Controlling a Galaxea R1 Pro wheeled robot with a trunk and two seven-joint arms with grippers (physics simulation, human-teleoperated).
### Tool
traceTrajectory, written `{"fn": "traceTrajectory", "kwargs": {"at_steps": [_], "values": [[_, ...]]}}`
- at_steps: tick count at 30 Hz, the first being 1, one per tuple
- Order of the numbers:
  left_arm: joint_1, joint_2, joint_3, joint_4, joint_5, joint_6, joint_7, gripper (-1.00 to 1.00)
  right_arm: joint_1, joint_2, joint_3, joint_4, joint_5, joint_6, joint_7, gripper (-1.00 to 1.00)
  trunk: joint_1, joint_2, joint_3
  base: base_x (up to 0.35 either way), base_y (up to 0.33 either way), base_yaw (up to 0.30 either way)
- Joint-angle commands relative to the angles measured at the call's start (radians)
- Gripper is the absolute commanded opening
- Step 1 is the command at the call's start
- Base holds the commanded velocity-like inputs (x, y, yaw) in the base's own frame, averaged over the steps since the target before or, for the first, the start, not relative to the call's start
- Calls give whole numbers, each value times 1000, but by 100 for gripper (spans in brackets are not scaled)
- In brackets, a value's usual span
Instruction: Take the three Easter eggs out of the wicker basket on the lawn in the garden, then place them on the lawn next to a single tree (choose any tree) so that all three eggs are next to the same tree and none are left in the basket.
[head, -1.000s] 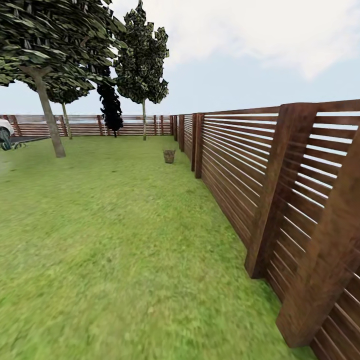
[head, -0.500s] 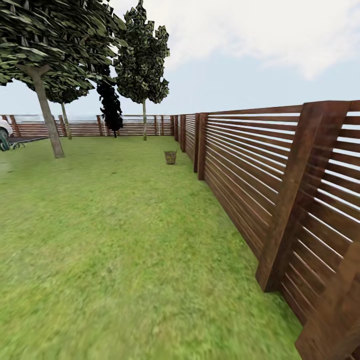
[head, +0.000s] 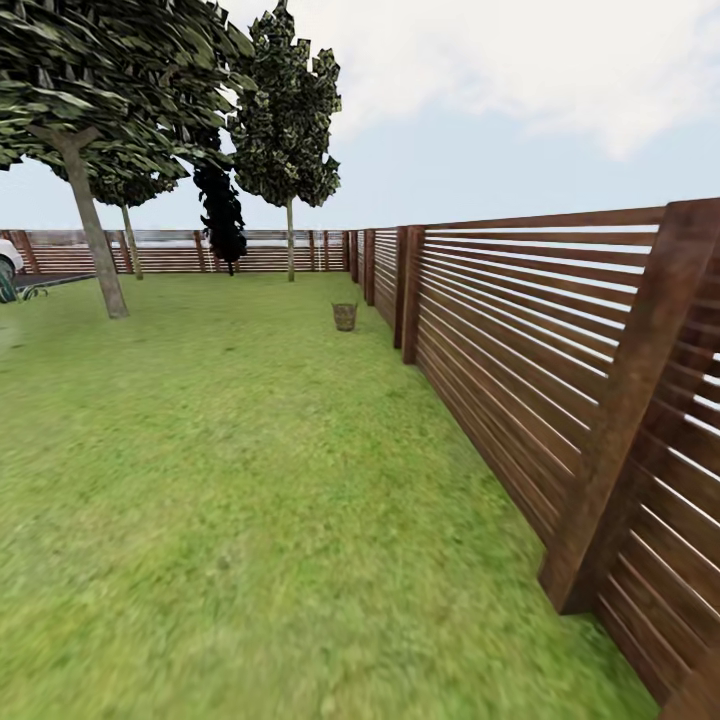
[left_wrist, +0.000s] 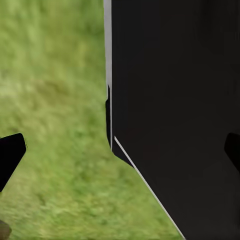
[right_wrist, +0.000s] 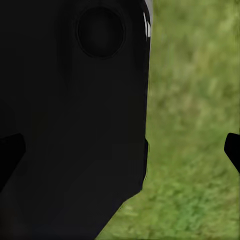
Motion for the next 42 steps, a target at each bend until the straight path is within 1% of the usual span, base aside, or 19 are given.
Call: {"fn": "traceTrajectory", "kwargs": {"at_steps": [1, 26, 42], "values": [[0, 0, 1, 0, 0, 0, 0, 100, 0, 0, 0, 0, 0, 0, 0, 100, 1, 0, 0, 309, 174, 0], [0, 0, 1, 0, 2, 0, 1, 100, 0, 0, 0, 0, 0, 0, 0, 100, 1, 0, 0, 312, 156, 0], [0, 0, 1, 0, 2, 0, 2, 100, 0, 0, 0, 0, 0, 0, 0, 100, 1, 0, 0, 326, 125, 0]]}}
